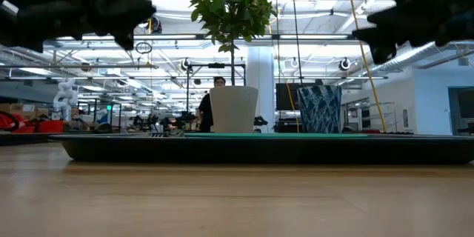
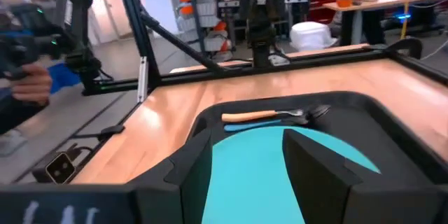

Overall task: Pick and place plate/cup/fork/spoon on tray
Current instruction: Return to Home Position

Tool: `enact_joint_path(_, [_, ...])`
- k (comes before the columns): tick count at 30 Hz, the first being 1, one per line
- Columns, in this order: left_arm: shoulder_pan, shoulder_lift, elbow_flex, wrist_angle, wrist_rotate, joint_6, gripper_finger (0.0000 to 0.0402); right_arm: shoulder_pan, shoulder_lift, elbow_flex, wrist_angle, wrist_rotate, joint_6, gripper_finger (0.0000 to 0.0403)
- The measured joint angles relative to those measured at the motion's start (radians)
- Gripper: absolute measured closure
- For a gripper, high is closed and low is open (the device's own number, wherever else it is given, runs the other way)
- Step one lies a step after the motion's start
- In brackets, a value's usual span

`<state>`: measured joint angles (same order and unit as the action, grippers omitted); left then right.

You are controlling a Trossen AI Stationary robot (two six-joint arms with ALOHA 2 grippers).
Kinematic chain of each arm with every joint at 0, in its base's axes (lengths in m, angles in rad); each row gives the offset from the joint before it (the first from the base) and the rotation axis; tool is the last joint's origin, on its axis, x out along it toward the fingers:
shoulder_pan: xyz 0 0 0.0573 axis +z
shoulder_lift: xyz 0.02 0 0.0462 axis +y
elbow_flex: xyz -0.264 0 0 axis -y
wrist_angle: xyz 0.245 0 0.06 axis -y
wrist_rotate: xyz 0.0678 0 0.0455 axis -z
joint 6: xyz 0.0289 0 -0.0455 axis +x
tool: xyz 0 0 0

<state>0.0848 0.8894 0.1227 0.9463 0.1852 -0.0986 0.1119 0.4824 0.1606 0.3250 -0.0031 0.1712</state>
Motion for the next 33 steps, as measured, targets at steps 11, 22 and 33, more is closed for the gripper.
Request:
enact_joint_path(11, [0.061,-0.061,-0.113,0.060,-0.017,-0.074,0.0321,-0.093,-0.119,-0.113,0.053,-0.113,0.047,0.0234])
enact_joint_path(22, [0.036,-0.357,-0.113,-0.351,-0.017,-0.122,0.0321,-0.093,-0.363,-0.099,-0.279,-0.075,0.027,0.0234])
enact_joint_path(33, [-0.088,-0.663,-0.113,-0.679,-0.217,-0.083,0.0321,-0.093,-0.480,-0.091,-0.386,-0.067,0.026,0.0234])
